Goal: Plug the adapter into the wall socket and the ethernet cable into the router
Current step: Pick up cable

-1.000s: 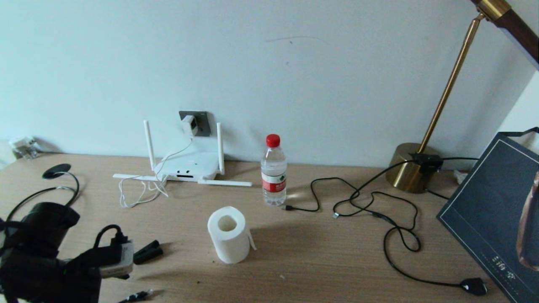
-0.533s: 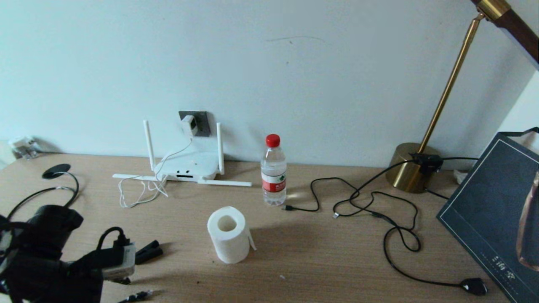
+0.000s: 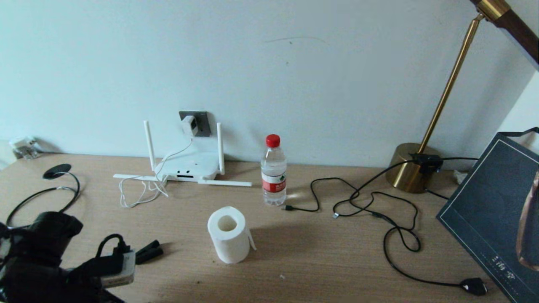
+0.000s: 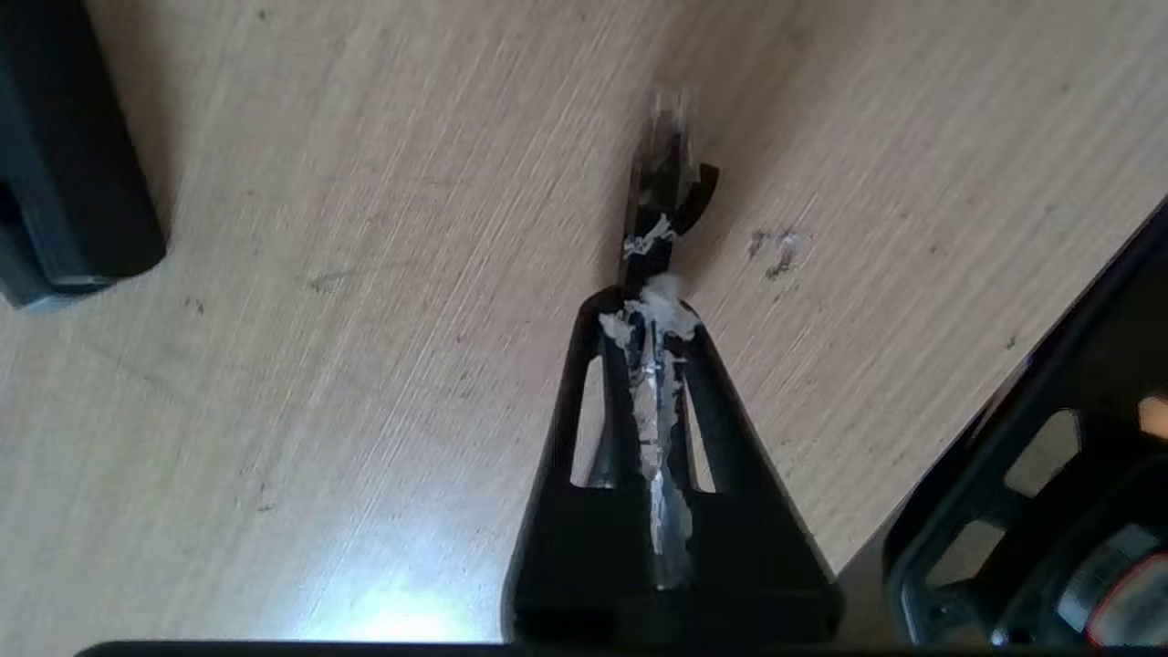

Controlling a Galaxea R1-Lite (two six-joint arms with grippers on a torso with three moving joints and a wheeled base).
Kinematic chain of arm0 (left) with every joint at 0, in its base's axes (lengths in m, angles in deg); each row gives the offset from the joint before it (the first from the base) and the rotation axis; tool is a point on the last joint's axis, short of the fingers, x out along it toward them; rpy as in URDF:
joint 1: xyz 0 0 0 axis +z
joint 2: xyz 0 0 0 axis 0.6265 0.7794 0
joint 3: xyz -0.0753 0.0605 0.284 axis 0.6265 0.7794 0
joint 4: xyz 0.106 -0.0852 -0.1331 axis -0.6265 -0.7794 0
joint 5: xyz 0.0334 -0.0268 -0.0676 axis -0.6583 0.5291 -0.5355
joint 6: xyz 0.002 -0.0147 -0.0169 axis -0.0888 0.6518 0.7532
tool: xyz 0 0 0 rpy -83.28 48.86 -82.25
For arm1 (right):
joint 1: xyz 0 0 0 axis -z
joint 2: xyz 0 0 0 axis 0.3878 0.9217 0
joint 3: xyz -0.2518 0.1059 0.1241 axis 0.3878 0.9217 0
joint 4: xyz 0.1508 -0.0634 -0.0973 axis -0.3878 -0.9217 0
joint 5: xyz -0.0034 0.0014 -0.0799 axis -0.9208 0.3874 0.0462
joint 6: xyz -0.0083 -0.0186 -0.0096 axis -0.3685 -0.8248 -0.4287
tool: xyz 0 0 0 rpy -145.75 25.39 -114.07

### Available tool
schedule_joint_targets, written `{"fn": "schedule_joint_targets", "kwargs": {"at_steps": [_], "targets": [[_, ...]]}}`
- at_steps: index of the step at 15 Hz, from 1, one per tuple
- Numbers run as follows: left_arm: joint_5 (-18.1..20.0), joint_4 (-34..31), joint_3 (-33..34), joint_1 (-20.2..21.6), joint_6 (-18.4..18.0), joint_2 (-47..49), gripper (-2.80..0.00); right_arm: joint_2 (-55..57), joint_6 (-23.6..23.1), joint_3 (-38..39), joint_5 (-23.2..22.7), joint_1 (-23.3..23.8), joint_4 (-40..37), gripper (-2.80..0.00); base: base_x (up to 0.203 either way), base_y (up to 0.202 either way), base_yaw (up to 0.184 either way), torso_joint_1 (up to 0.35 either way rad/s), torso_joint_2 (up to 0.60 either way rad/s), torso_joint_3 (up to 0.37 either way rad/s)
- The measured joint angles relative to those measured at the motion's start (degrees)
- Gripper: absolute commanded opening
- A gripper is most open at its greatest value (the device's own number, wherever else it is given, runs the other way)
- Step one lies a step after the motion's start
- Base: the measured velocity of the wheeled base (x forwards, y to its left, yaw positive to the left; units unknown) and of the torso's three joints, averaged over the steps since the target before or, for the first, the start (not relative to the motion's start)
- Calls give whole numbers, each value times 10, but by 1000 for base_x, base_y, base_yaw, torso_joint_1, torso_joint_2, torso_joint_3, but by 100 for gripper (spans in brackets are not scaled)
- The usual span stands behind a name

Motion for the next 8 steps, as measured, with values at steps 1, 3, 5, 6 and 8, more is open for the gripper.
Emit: {"fn": "schedule_joint_targets", "kwargs": {"at_steps": [1, 3, 5, 6, 8], "targets": [[1, 16, 9, 0, 0, -1, -280, 0, 0, 0, 0, 0, 0, -280, 0, 0, 0, 0, 0, 0], [6, 52, 25, 0, -4, -2, -280, 0, 0, 0, 0, 0, 0, -280, 0, 0, 0, 0, 0, 0], [29, 65, 27, -1, -26, -9, -280, 0, 0, 0, 0, 0, 0, -280, 0, 0, 0, 0, 0, 0], [47, 62, 19, -2, -36, -21, -280, 0, 0, 0, 0, 0, 0, -280, 0, 0, 0, 0, 0, 0], [81, 32, -23, -10, -41, -58, -280, 0, 0, 0, 0, 0, 0, -280, 0, 0, 0, 0, 0, 0]]}}
